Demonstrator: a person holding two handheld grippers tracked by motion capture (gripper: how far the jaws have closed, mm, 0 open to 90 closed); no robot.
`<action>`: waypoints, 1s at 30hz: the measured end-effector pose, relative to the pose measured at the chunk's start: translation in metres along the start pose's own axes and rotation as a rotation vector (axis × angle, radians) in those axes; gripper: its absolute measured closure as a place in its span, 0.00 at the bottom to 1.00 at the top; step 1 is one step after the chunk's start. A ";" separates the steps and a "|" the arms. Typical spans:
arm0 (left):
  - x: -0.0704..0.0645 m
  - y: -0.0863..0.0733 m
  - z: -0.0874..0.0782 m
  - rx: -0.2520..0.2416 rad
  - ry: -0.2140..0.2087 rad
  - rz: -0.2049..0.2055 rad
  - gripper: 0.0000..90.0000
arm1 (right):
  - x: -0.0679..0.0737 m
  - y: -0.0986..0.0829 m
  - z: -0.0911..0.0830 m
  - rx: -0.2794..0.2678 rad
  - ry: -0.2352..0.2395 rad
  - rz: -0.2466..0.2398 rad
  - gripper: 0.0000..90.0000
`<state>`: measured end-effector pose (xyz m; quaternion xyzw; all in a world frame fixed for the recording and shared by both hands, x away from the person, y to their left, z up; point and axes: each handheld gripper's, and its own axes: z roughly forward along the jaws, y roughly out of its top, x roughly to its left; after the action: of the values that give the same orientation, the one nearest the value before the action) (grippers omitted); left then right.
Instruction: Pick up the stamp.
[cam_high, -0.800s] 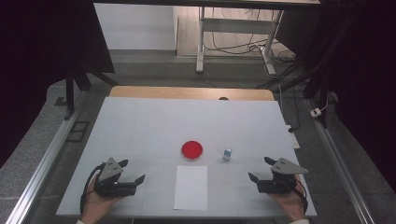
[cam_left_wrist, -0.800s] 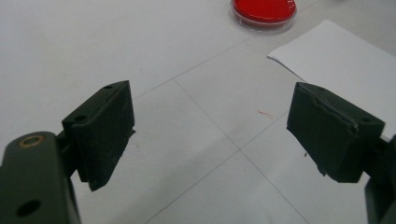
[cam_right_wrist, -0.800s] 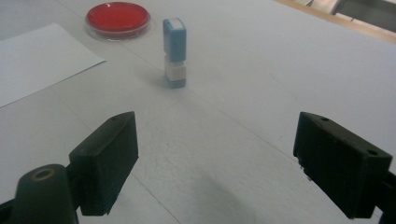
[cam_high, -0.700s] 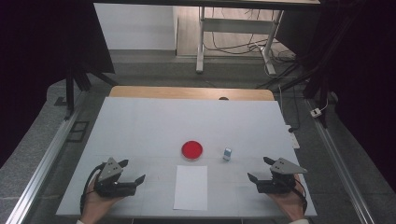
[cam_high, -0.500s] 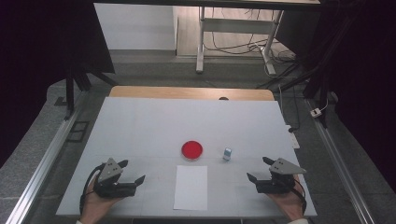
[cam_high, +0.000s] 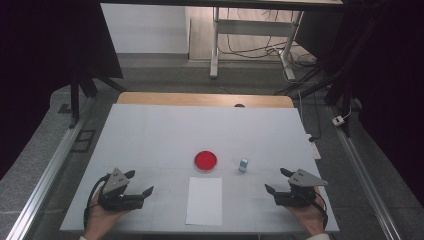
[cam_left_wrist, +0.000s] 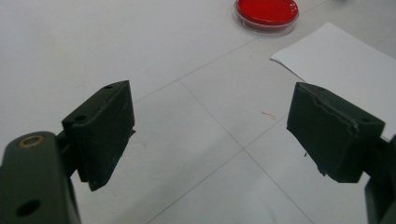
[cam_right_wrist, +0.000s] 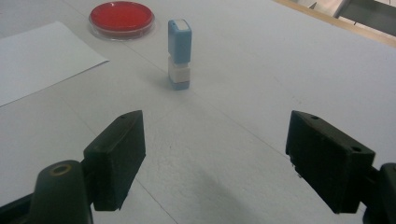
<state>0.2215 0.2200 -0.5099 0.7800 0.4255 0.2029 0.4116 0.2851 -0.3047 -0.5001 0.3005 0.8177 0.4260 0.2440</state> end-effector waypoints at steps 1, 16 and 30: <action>0.000 0.000 0.000 0.001 -0.001 -0.001 0.17 | 0.000 0.000 0.000 -0.001 0.001 0.000 0.23; 0.001 0.000 0.001 -0.001 0.009 -0.008 0.17 | -0.002 0.014 -0.003 -0.015 0.010 -0.001 0.28; 0.002 -0.001 -0.001 -0.002 0.003 -0.002 0.17 | -0.006 0.046 0.006 0.010 0.016 0.000 0.30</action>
<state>0.2216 0.2219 -0.5104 0.7788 0.4267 0.2042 0.4119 0.3059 -0.2845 -0.4632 0.2981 0.8218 0.4243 0.2360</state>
